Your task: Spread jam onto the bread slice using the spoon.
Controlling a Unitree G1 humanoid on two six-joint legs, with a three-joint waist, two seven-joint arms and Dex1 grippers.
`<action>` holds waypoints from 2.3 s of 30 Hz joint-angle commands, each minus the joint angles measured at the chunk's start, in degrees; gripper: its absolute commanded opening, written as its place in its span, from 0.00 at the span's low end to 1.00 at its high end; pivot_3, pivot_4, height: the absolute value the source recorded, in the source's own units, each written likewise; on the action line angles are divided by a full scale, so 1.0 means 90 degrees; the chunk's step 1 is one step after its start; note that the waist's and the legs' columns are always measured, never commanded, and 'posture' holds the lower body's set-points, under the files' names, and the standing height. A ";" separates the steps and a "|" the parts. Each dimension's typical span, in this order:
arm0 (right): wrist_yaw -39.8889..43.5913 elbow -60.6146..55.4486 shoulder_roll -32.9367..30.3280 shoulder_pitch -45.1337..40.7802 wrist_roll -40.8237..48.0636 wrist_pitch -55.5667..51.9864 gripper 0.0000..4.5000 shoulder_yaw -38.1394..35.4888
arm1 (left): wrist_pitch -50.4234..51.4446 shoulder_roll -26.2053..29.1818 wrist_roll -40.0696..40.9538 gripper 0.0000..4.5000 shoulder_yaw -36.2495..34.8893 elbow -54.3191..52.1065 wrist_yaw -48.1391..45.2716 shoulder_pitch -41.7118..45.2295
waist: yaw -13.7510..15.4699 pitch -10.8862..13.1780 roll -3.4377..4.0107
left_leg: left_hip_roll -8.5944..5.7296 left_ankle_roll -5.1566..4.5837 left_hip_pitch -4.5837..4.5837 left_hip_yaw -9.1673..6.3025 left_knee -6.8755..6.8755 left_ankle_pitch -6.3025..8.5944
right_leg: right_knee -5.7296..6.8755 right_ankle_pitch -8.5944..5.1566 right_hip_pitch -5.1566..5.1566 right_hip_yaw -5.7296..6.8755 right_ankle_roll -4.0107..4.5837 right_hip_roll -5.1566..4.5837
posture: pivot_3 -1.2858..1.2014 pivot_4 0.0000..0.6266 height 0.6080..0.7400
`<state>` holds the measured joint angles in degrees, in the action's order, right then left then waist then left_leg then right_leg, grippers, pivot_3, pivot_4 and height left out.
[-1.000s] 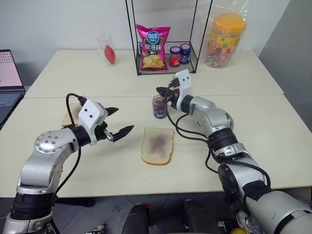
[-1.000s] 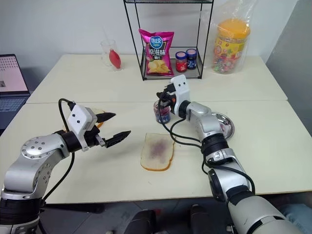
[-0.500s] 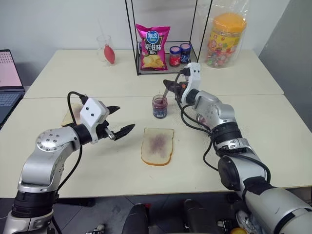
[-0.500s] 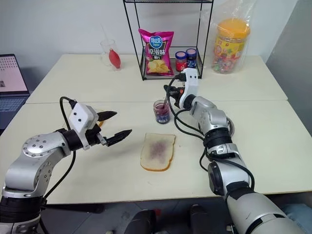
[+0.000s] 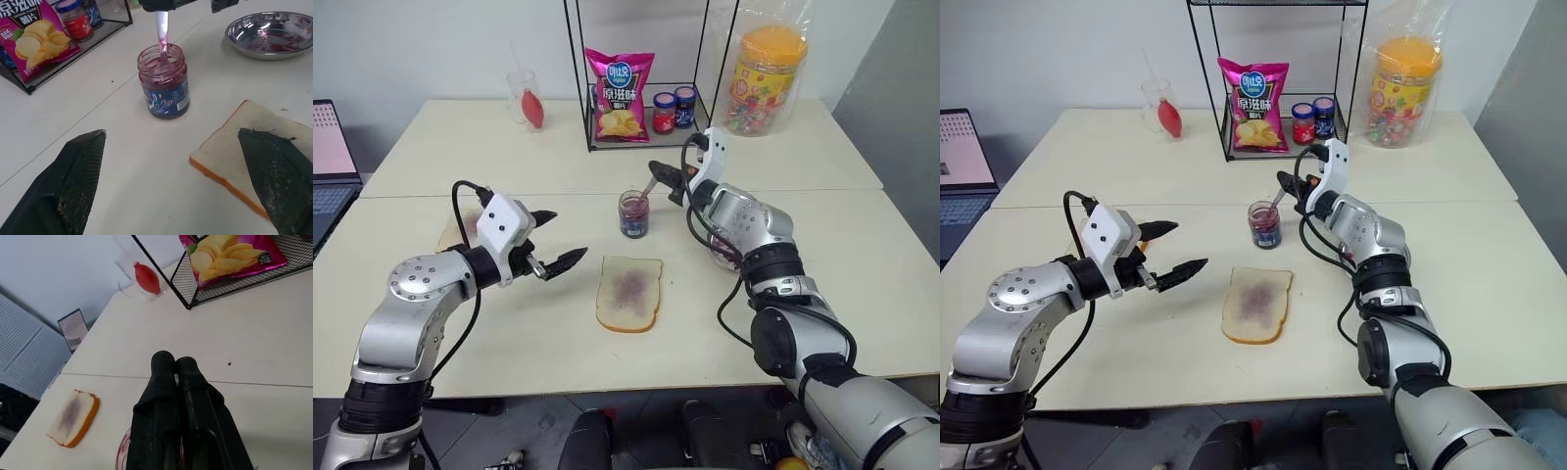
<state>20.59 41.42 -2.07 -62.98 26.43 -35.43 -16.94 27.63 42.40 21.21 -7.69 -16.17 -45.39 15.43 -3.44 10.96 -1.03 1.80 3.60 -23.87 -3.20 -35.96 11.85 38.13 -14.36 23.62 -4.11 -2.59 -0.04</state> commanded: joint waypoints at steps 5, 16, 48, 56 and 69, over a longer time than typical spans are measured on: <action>-0.0250 -0.0041 -0.0002 -0.0400 0.0481 -0.0134 0.01 -0.0418 | -0.0076 0.0025 -0.0024 1.00 -0.0010 -0.0153 0.0057 0.0131 | 0.0000 0.0000 0.0000 | 0.0000 0.0000 0.0000 0.0000 0.0000 0.0000 | 0.0000 0.0000 0.0000 0.0000 0.0000 0.0000 | 0.52 0.24 1.00; -0.0389 -0.0042 -0.0038 -0.0425 0.0694 -0.0237 0.01 -0.0578 | -0.0209 -0.0001 -0.0052 1.00 0.0036 -0.0015 0.0023 0.0146 | 0.0000 0.0000 0.0000 | 0.0000 0.0000 -0.0001 0.0000 0.0001 0.0000 | -0.0001 0.0000 0.0000 0.0000 0.0000 0.0000 | 0.52 0.24 1.00; -0.1035 0.0013 -0.0099 -0.0421 0.1477 -0.0708 0.01 -0.1281 | -0.0282 -0.0131 -0.0098 1.00 0.0072 0.0198 -0.0002 0.0398 | -0.0001 0.0000 0.0000 | 0.0000 0.0000 -0.0002 0.0000 0.0002 0.0000 | -0.0003 0.0000 0.0000 0.0000 -0.0001 0.0000 | 0.52 0.24 1.00; -0.1195 0.0038 -0.0144 -0.0394 0.1616 -0.0723 0.01 -0.1433 | -0.0242 -0.0204 -0.0002 1.00 -0.0043 0.0281 0.0046 0.0472 | 0.0000 0.0000 0.0000 | 0.0000 0.0000 -0.0002 0.0000 0.0004 0.0000 | -0.0004 0.0000 0.0000 0.0001 0.0000 0.0000 | 0.52 0.24 1.00; -0.1410 -0.0133 -0.0188 -0.0386 0.1894 -0.0848 0.01 -0.1646 | -0.0268 -0.0324 0.0184 1.00 -0.0204 0.0496 0.0104 0.0470 | -0.0001 0.0000 0.0000 | 0.0000 0.0000 -0.0003 0.0000 0.0004 0.0000 | -0.0005 0.0000 0.0001 0.0000 -0.0001 0.0000 | 0.52 0.24 1.00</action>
<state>7.90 42.64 -3.28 -64.89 41.65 -43.05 -31.02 25.84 39.58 21.77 -7.25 -10.93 -44.52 18.78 -3.44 10.96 -1.02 1.80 3.59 -23.90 -3.20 -35.92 11.85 38.08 -14.36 23.63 -4.11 -2.60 -0.04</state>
